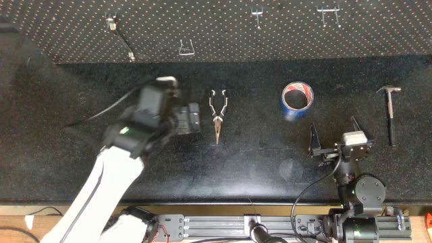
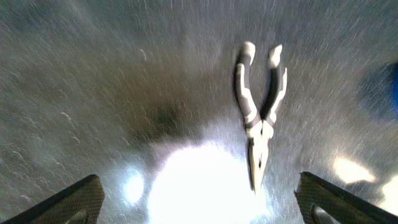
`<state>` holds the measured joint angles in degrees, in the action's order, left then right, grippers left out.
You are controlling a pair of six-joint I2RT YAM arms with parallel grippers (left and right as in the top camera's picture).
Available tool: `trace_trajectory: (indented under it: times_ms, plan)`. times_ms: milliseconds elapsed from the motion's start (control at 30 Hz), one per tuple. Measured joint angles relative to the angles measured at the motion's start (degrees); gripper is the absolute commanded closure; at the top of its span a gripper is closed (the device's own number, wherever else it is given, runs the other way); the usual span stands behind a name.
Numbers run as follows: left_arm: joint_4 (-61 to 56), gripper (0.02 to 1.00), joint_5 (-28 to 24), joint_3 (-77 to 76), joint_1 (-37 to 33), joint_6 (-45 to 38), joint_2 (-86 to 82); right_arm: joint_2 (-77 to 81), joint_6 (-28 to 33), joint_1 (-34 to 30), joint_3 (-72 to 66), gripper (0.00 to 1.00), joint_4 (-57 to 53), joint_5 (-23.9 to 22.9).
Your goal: Place Tools Onto Pegboard
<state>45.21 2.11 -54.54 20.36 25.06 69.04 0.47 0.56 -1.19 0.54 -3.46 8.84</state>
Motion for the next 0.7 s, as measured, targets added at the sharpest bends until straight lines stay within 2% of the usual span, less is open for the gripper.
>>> trace_trajectory:
  times_ms: [167, 367, 700]
  plan:
    - [6.0, 0.023, 0.7, -12.4, 7.2, 6.0, 19.8, 0.0, 0.0, 0.0, 0.0, 0.025, 0.0, 0.0]
    - [6.6, 0.023, -1.2, -24.1, 7.7, 9.1, 32.3, -0.1, 0.0, 0.0, 0.0, 0.025, 0.0, 0.0]
    - [2.9, 0.020, -1.4, -25.1, 7.7, 9.4, 41.5, 0.0, 0.0, 0.0, 0.0, 0.027, 0.0, 0.0]
